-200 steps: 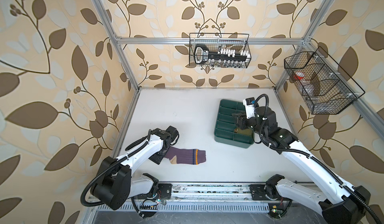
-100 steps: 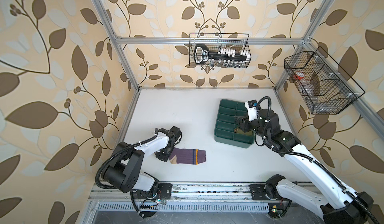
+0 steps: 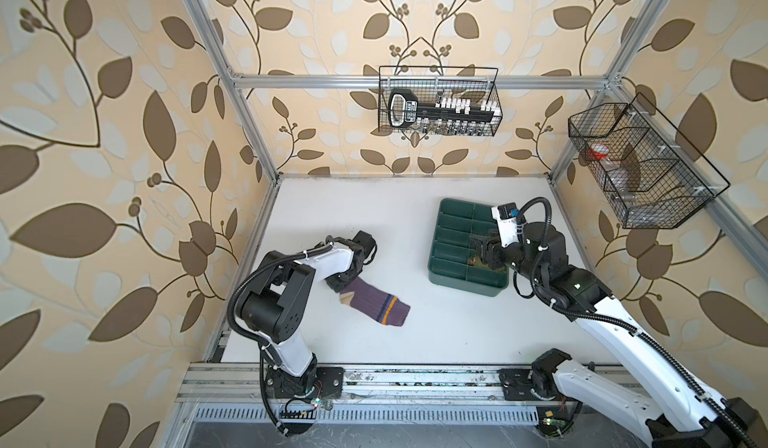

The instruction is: Roll the socks

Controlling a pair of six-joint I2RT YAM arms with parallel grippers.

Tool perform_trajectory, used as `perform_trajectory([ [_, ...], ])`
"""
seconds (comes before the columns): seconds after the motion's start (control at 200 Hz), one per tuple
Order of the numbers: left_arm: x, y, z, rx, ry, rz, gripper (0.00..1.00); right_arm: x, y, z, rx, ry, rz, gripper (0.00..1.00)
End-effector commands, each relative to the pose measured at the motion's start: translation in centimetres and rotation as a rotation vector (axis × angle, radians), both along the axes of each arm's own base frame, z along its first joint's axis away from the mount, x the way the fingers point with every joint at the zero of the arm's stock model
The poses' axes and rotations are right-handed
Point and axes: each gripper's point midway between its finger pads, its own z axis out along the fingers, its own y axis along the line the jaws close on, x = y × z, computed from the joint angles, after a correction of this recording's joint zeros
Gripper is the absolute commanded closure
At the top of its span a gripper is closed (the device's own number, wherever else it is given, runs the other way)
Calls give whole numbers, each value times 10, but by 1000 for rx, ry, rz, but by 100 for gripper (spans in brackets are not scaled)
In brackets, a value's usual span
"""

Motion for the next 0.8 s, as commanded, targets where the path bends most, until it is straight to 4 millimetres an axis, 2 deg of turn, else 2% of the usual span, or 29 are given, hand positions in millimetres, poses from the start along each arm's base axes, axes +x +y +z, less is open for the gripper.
perform_trajectory([
  [0.0,61,-25,16,36,-131,-274,81,-18,-1,-20,-50,31,51,39],
  [0.07,81,-45,18,12,-173,-379,81,-25,-3,-25,-53,36,55,39],
  [0.21,112,-110,18,-51,-219,-638,79,-33,-7,-31,-48,44,53,39],
  [0.32,117,-161,20,-64,-236,-798,76,-37,-8,-33,-53,53,53,39],
  [0.39,117,-183,22,-64,-245,-867,67,-39,-9,-36,-64,61,52,39],
  [0.43,117,-186,25,-45,-252,-869,63,-39,-10,-37,-69,64,52,39],
  [0.485,118,-184,33,-29,-271,-853,52,-42,-10,-40,-80,75,59,39],
  [0.56,121,-169,48,24,-303,-814,42,-46,-9,-43,-95,88,75,39],
  [0.635,123,-153,66,41,-328,-780,27,-51,-7,-46,-109,95,97,38],
  [0.71,126,-142,93,26,-365,-760,16,-59,1,-48,-124,86,156,35],
  [0.795,123,-137,139,32,-445,-780,6,-69,14,-46,-144,39,239,35],
])
